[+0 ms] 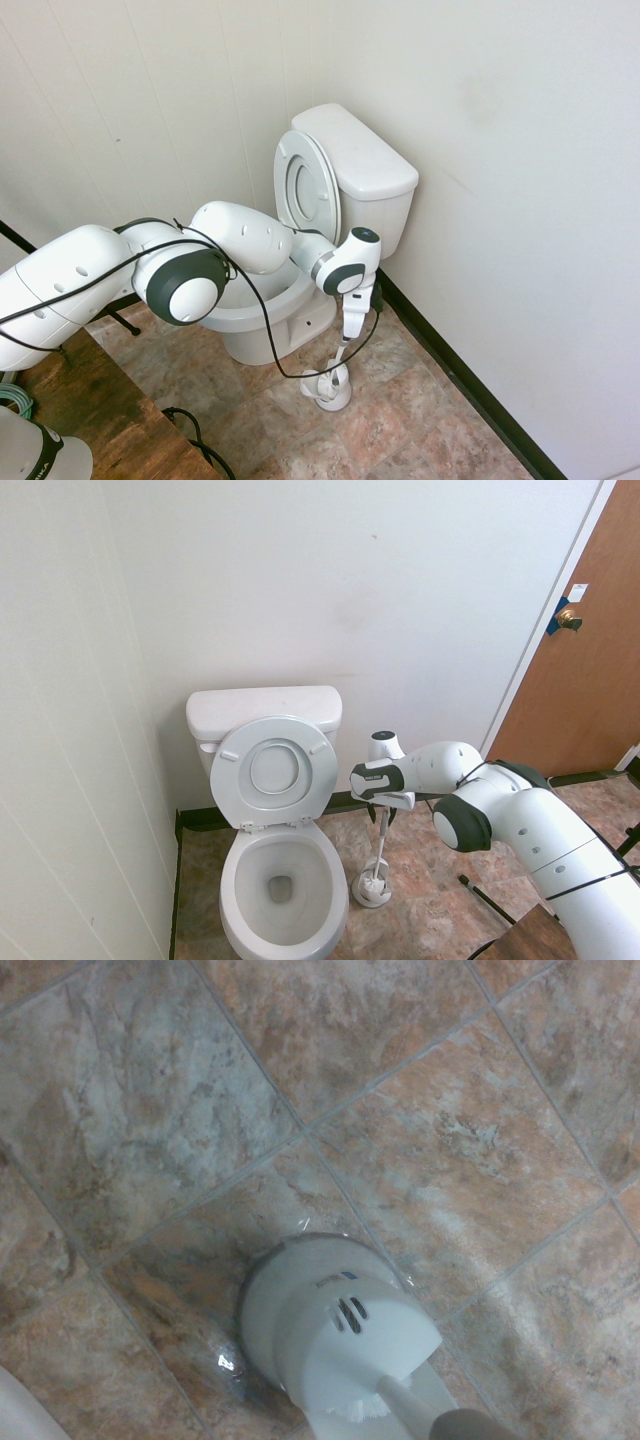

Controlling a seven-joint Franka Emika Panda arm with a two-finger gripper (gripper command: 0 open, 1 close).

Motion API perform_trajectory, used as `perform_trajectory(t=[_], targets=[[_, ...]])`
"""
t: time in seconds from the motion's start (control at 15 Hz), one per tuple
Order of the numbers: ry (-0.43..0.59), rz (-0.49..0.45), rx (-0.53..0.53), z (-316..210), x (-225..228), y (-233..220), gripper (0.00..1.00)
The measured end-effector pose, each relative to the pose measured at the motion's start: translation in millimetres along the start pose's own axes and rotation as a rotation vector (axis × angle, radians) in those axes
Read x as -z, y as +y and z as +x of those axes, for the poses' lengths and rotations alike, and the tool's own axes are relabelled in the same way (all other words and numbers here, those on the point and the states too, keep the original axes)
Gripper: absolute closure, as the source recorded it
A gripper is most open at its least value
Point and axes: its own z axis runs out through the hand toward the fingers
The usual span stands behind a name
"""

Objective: Clean the toilet

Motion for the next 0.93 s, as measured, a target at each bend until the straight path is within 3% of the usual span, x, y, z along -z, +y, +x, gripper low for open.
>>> perform_trajectory(t=[0.4, 0.93], targets=[[-0.002, 0.001, -0.004, -1, 0, 0, 1.0], [0.0, 0.017, 0.108, -12, 0, 27, 1.0]])
